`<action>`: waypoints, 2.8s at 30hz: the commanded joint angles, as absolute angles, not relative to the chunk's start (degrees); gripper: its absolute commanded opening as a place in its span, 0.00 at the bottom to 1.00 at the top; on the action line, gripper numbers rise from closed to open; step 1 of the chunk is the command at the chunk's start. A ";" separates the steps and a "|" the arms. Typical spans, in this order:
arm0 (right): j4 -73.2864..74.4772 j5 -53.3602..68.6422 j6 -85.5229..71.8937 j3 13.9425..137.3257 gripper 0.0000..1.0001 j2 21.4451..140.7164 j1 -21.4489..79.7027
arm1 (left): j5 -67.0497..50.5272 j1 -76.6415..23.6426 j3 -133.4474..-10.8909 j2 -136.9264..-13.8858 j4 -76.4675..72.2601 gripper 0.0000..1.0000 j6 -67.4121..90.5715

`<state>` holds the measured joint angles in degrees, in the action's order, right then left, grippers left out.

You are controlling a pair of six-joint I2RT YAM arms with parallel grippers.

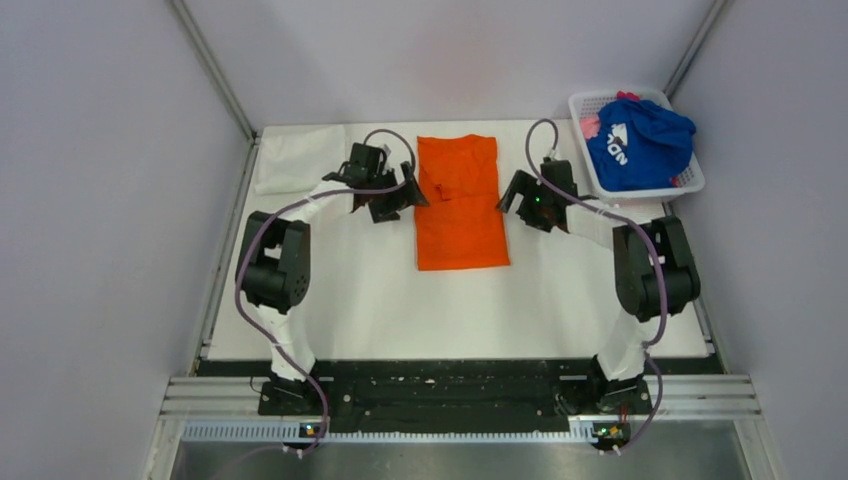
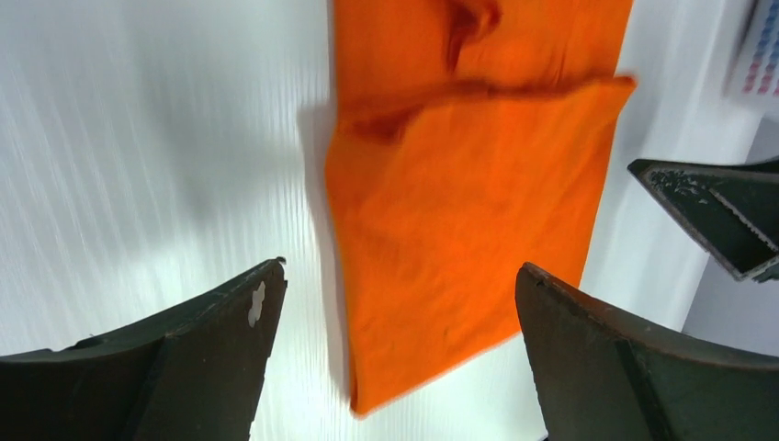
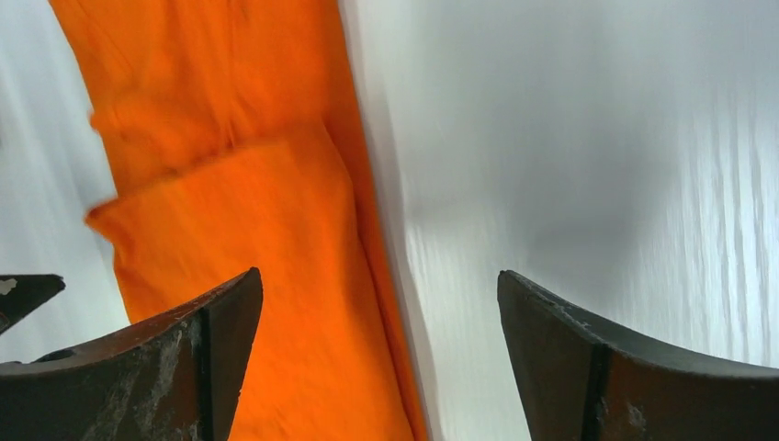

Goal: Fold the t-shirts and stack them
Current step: Grab one side of the 2/3 rectangular tshirt with both arms, then fold the long partially folded tshirt into a neat square

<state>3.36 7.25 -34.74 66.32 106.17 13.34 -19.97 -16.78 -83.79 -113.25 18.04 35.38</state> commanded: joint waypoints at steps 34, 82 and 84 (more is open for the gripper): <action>-2.29 8.69 -40.19 38.15 0.35 90.55 20.91 | -18.19 -26.17 -55.79 -103.69 9.23 0.20 41.07; 15.44 12.71 -42.12 49.55 0.00 58.85 28.01 | -16.68 -22.97 -60.87 -76.58 10.15 0.00 35.44; 14.41 13.61 -41.96 50.64 0.00 61.22 26.02 | -18.35 -21.63 -62.22 -79.11 9.13 0.00 35.41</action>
